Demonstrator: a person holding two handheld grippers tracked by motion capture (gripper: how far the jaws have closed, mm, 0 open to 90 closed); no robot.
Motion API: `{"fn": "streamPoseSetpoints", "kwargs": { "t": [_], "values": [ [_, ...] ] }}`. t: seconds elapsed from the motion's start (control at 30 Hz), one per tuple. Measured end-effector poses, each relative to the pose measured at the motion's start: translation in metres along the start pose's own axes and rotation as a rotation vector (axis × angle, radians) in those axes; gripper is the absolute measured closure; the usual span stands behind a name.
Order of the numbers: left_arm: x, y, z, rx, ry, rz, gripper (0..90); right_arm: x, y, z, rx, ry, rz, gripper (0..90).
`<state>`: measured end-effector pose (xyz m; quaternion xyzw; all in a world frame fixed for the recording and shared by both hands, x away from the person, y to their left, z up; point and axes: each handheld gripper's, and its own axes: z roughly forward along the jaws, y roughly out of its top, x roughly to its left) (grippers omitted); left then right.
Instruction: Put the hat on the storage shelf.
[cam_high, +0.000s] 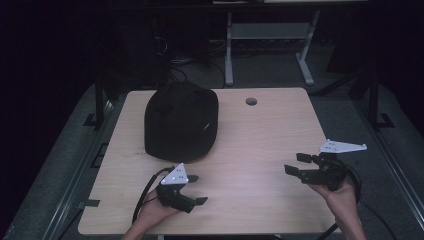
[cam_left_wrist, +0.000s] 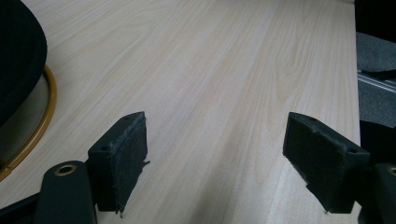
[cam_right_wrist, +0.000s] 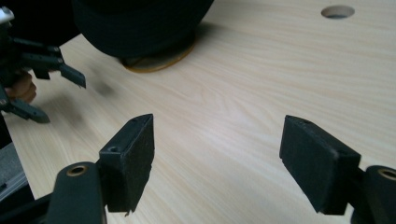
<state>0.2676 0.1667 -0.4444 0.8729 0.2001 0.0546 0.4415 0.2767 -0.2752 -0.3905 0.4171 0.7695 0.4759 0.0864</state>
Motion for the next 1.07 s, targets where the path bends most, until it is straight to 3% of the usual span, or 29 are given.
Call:
{"fn": "streamPoseSetpoints", "kwargs": {
  "t": [0.27,0.5,0.87,0.97,1.07],
  "values": [
    [0.000,-0.001,0.000,-0.003,0.000,-0.015,21.3,-0.003,-0.022,-0.002,0.001,-0.009,0.004,25.8],
    [0.001,-0.001,-0.003,-0.019,-0.003,-0.025,21.3,-0.001,-0.041,-0.006,-0.002,0.015,0.043,25.1],
    [0.001,-0.002,-0.004,-0.011,0.004,-0.025,21.3,0.011,-0.067,-0.008,-0.014,-0.010,0.015,21.6],
    [0.001,-0.002,-0.005,-0.016,0.003,-0.024,21.2,0.016,-0.076,-0.009,-0.036,-0.025,0.021,18.7],
    [0.000,-0.002,-0.005,-0.017,-0.002,-0.030,21.2,0.025,-0.088,-0.011,-0.100,-0.038,0.031,18.2]
  ]
}}
